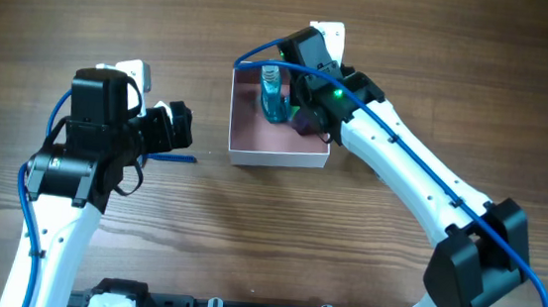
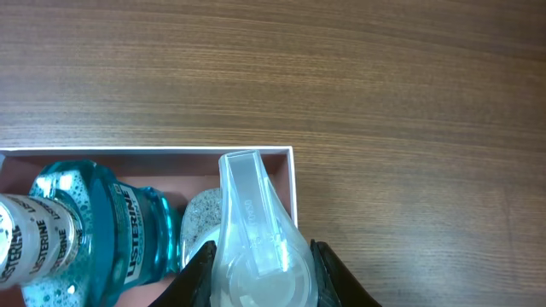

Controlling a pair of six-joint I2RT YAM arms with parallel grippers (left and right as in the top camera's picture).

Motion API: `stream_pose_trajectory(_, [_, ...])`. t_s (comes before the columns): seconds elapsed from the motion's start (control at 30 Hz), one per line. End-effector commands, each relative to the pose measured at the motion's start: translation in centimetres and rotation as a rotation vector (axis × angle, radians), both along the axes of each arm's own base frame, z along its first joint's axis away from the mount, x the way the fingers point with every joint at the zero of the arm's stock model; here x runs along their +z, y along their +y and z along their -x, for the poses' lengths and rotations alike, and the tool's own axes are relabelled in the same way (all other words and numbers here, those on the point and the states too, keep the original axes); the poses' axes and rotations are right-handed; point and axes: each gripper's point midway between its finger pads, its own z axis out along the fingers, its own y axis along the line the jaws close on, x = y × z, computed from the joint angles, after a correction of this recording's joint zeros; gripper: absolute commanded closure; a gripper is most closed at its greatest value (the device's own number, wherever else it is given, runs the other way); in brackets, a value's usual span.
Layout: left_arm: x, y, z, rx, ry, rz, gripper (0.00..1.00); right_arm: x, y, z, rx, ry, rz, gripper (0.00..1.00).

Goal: Pack container
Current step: 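Open the right gripper and withdraw it from the box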

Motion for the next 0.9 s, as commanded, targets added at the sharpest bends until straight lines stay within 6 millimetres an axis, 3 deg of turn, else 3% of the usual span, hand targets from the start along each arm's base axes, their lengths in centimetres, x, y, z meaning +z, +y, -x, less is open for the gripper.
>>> stream_pose_trajectory(0.0, [0.8,-0.5,-0.2,-0.009,-0.017,0.019,0.00,2.0,0.2,-1.1,-0.035,-0.073,-0.022,0.68])
stream_pose_trajectory(0.13, [0.8,-0.5,-0.2,-0.010,-0.017,0.019,0.00,1.9,0.6,-0.9,-0.021,-0.062,-0.036,0.48])
stream_pose_trajectory(0.53, [0.8,-0.5,-0.2,-0.009,-0.017,0.019,0.00,1.8,0.6,-0.9,0.017,-0.054,-0.002,0.43])
stream_pose_trajectory(0.7, [0.8,-0.5,-0.2,-0.009,-0.017,0.019,0.00,1.7,1.3,0.1,0.056,-0.008,-0.046,0.29])
stream_pose_trajectory(0.8, [0.8,-0.5,-0.2,-0.009,-0.016,0.019,0.00,2.9,-0.5,2.0,-0.024,0.032,-0.090,0.23])
stream_pose_trajectory(0.87, [0.8,-0.5,-0.2,-0.009,-0.017,0.019,0.00,4.2,-2.7,3.3,-0.101,0.048,-0.117,0.12])
